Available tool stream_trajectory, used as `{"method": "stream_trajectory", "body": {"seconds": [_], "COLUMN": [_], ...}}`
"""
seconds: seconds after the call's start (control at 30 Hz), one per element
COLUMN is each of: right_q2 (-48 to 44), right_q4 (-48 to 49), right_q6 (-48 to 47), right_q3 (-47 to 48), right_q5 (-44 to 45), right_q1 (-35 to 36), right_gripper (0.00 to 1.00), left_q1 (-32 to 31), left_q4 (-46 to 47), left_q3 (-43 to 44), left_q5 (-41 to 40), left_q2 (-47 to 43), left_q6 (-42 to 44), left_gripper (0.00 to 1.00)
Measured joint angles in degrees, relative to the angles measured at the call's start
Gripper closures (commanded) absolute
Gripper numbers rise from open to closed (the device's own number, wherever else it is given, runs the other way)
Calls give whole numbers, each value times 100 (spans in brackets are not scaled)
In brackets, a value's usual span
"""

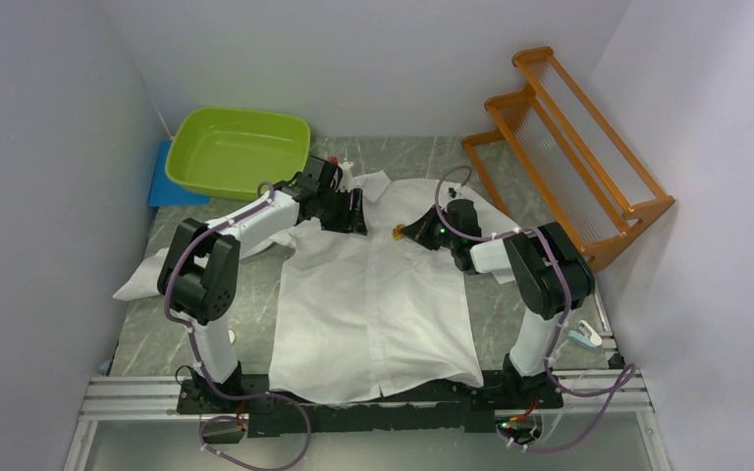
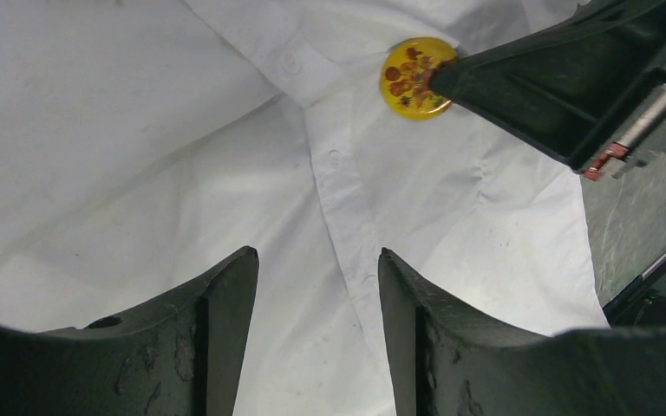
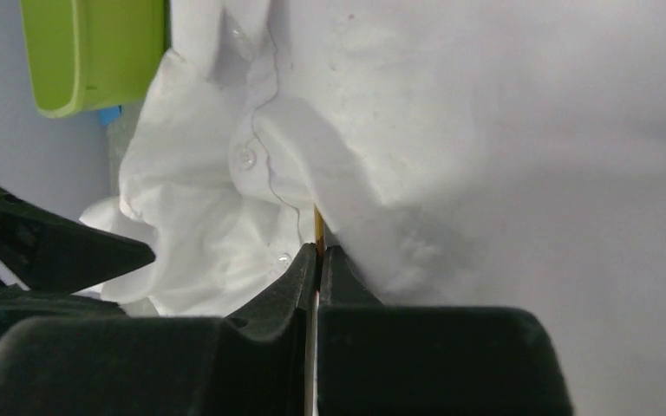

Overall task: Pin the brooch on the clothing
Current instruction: Pin the brooch to the clothes.

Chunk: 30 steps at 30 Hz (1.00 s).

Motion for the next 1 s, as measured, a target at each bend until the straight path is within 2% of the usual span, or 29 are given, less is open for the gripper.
{"method": "stream_trajectory", "body": {"seconds": [0.4, 0.83, 1.0], "right_q2": [-1331, -1956, -2142], "right_q4": [-210, -1231, -1545], "right_q6": [-647, -1808, -2245], "right_q3": [-358, -339, -282], "right_q5": [551, 1294, 1797], "right_q1": [61, 258, 562], "right_gripper": [100, 100, 100], "left_q1": [-2, -2, -2], "left_q4": [0, -2, -2], "left_q3": [0, 0, 0], "left_q5": [39, 63, 61], "left_q2": [0, 0, 0], "left_q6": [-17, -22, -20], "left_gripper": [42, 42, 42]}}
